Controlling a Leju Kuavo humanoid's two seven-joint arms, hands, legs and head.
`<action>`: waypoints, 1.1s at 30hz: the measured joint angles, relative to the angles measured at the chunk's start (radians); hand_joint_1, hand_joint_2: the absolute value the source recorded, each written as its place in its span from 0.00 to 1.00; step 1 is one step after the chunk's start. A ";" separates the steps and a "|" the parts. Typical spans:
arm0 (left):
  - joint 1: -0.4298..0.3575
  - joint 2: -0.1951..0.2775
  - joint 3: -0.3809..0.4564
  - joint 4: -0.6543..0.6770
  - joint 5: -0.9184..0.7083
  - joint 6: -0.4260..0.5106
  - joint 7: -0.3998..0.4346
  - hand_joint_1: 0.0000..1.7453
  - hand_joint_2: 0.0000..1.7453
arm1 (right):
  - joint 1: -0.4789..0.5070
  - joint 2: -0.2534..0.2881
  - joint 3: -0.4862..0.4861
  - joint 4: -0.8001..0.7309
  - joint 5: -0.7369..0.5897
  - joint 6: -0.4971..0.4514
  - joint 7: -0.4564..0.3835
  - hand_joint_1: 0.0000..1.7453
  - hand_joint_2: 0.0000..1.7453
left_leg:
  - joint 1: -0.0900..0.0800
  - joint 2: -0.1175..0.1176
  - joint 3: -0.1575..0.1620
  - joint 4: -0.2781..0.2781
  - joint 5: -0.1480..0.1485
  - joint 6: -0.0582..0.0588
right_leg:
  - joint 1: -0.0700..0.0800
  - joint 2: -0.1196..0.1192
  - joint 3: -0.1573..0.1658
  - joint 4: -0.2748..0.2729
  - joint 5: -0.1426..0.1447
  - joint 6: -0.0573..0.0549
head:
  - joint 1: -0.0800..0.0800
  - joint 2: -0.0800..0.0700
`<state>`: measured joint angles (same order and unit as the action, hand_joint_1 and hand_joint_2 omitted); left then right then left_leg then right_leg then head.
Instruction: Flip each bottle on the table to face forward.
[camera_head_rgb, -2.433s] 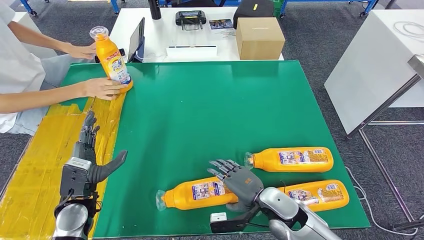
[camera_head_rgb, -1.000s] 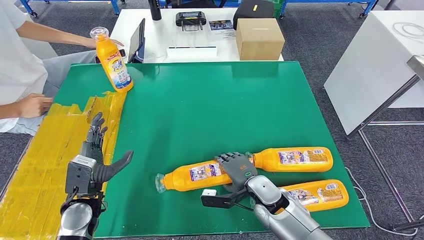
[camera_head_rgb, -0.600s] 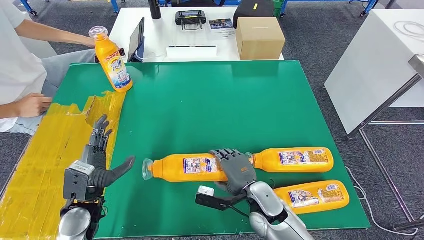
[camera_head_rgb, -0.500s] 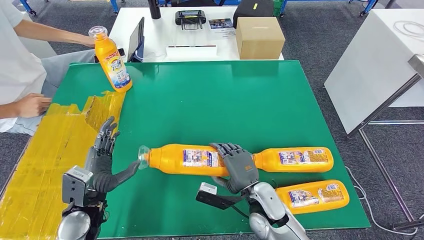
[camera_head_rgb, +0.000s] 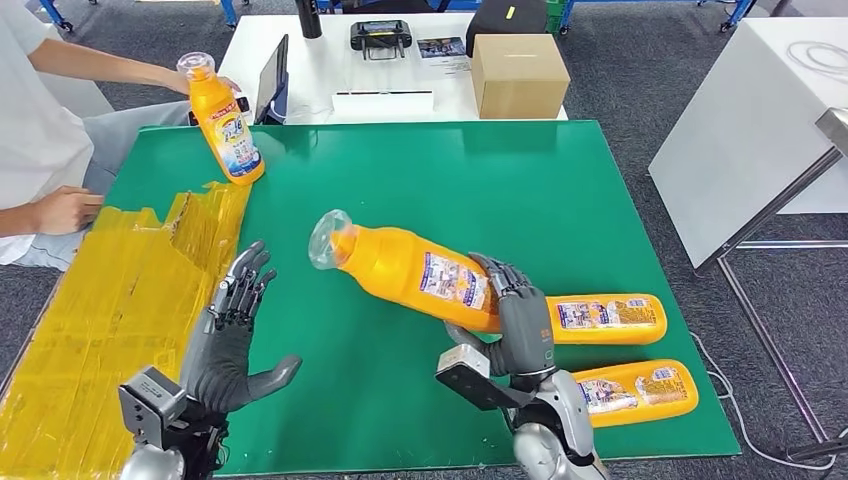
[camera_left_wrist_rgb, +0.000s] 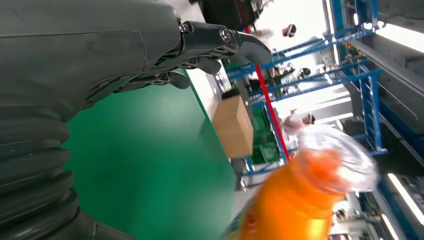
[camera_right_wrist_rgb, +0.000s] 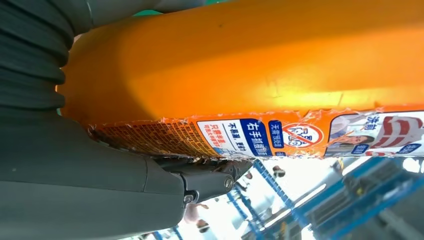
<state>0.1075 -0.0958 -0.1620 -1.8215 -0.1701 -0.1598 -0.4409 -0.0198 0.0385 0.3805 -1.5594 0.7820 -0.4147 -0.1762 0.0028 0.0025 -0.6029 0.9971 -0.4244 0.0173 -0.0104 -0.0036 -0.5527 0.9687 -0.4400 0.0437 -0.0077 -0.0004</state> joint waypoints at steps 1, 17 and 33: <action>0.001 0.003 -0.007 -0.002 0.008 -0.008 0.003 0.00 1.00 | 0.003 0.006 -0.012 -0.003 -0.031 0.003 -0.010 1.00 1.00 | 0.000 0.000 0.000 0.000 0.000 0.000 | 0.000 0.000 0.000 0.000 0.000 0.000 | 0.000 0.000; -0.052 0.038 -0.137 0.008 0.024 -0.031 0.020 0.00 1.00 | -0.026 0.101 -0.011 0.070 -0.368 0.300 -0.140 1.00 1.00 | 0.000 0.000 0.000 0.000 0.000 0.000 | 0.001 0.000 0.000 0.000 0.000 0.000 | 0.000 0.000; -0.127 0.041 -0.158 0.096 0.046 0.008 0.066 0.00 1.00 | -0.105 0.125 0.223 0.189 -0.347 0.384 -0.144 1.00 1.00 | 0.001 0.000 0.000 0.000 0.000 0.000 | 0.001 0.000 0.000 0.000 0.000 0.000 | 0.000 0.000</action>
<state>-0.0194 -0.0546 -0.3200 -1.7252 -0.1237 -0.1513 -0.3748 -0.1252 0.1638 0.6034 -1.3703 0.4354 -0.0307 -0.3201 0.0034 0.0026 -0.6032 0.9970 -0.4240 0.0171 -0.0098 -0.0037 -0.5528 0.9690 -0.4400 0.0436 -0.0075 -0.0004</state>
